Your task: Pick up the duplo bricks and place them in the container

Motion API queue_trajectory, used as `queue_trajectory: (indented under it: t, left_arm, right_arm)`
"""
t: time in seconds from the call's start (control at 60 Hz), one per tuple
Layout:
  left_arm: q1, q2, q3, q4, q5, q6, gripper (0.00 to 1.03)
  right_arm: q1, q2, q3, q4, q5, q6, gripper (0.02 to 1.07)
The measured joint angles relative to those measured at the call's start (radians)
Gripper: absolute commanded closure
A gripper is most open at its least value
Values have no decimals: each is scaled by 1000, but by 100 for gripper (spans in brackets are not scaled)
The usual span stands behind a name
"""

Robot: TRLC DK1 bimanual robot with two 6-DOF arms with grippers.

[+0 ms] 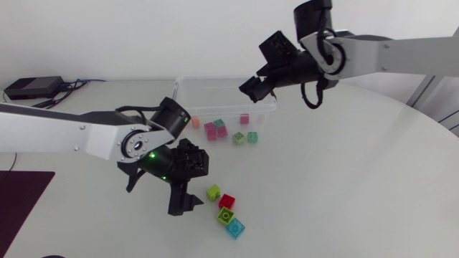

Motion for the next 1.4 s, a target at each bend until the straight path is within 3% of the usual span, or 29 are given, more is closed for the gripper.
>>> queue_trajectory:
  t: [0.25,0.467,0.6,0.867,0.9,0.95,0.983,1.267,1.4]
  left_arm:
    - [-7,74,154,-101,-52,-311,12]
    - [-32,140,167,-127,-79,-445,12]
    - [-40,150,167,-127,-79,-481,18]
    - [-44,222,171,-104,-83,-527,47]
    - [-48,224,171,-93,-83,-530,51]
    - [-53,227,171,-82,-82,-531,71]
    - [-54,229,171,-72,-83,-534,78]
    - [-51,234,169,-44,-82,-532,80]
    - [-11,137,137,-50,-82,-517,80]
  right_arm:
    - [-8,-276,-264,1,0,2,7]
    - [-8,-334,-399,1,0,15,7]
    - [-4,-375,-455,1,0,16,7]
    - [17,-458,-570,1,0,22,7]
    - [25,-462,-585,1,0,21,8]
    - [35,-463,-603,0,-1,13,11]
    - [42,-463,-614,0,-2,9,11]
    - [158,-354,-665,-3,-3,-61,11]
    - [197,-269,-665,-2,-3,-84,11]
